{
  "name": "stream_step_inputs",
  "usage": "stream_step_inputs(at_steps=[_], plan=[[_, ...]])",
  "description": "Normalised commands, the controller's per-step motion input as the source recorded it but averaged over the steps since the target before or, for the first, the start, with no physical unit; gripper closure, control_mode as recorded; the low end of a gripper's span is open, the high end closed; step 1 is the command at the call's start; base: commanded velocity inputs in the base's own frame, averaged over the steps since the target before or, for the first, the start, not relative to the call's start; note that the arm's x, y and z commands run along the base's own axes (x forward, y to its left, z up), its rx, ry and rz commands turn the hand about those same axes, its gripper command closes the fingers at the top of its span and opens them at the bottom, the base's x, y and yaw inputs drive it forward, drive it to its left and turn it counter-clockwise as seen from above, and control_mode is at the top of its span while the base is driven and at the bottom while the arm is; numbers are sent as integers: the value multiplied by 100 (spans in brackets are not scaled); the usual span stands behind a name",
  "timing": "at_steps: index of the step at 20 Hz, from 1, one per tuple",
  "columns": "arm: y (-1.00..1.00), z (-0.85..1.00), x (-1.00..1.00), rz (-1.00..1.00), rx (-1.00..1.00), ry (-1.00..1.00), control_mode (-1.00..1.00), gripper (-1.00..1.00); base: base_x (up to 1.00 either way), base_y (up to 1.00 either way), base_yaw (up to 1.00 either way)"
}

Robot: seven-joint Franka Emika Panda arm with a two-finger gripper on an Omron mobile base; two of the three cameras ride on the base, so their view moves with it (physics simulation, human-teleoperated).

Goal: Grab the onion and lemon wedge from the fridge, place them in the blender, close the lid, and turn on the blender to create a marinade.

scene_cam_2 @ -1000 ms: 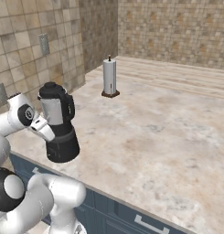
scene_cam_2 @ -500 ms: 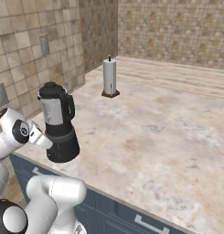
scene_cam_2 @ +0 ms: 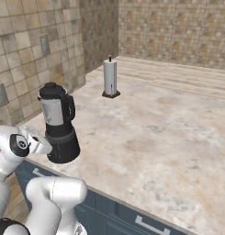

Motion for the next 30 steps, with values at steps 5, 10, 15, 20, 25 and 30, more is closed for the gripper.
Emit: stream_step_inputs(at_steps=[5, 10, 15, 20, 25, 30], plan=[[-29, -24, 35, 0, -12, -22, -100, 100, 0, 0, 0], [-43, -19, 32, -2, -11, -18, -100, 100, 0, 0, 0], [-53, -21, 44, 0, -3, -8, -100, 100, 0, 0, 0], [-38, -29, 57, -1, 0, 0, -100, 100, 0, 0, 0], [-20, -56, 57, -6, 0, -3, -100, 100, 0, 0, 0], [-31, -72, 12, -6, 0, -13, -100, 100, 0, 0, 0]])
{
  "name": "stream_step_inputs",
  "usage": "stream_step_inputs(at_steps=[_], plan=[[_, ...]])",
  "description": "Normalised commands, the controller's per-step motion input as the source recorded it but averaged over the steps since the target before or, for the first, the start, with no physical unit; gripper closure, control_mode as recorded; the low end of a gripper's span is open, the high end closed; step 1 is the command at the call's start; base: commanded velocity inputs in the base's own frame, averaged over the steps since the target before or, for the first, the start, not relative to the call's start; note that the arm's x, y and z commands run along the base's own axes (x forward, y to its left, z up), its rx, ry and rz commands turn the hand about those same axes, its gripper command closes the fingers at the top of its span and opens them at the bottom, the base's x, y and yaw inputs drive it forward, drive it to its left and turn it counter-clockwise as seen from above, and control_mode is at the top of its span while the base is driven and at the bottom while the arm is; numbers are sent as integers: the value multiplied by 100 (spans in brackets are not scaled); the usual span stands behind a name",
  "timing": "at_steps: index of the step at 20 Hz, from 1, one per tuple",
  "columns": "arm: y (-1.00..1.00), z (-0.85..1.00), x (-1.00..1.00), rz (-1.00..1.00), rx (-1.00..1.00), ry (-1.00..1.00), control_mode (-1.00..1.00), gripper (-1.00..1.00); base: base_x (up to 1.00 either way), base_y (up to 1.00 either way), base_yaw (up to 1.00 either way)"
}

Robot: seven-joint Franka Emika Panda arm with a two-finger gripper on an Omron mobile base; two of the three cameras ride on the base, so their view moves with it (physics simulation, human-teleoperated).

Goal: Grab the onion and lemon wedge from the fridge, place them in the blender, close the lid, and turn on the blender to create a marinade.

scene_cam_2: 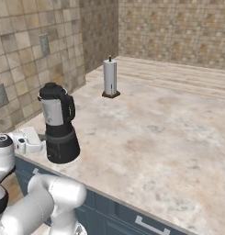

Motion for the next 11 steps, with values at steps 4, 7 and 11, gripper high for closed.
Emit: stream_step_inputs(at_steps=[4, 7, 11], plan=[[-37, -25, -10, -4, 0, -14, -100, 100, 0, 0, 0], [-48, -7, -48, 0, 0, -14, -100, 100, 0, 0, 0], [-46, 0, -79, 0, 0, -13, -100, 100, 0, 0, 0]])
